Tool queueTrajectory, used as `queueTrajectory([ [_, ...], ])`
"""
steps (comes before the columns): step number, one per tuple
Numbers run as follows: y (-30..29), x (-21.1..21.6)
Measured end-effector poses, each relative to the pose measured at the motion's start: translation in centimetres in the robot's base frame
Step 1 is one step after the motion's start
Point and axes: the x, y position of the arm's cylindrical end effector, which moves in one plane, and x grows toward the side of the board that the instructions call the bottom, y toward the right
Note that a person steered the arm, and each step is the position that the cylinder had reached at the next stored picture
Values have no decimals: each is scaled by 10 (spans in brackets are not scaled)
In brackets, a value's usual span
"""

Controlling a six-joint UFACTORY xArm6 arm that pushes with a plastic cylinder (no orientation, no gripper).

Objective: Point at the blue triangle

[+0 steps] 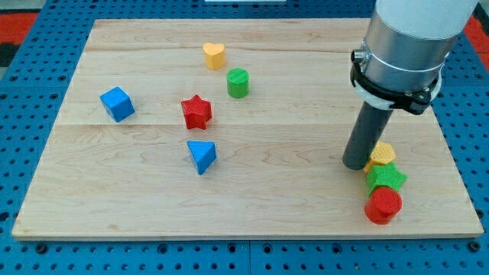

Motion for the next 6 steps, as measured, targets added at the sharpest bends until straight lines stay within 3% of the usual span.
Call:
queueTrajectory([
  [1,-9,-1],
  [4,-152,-44],
  [6,-235,-44],
])
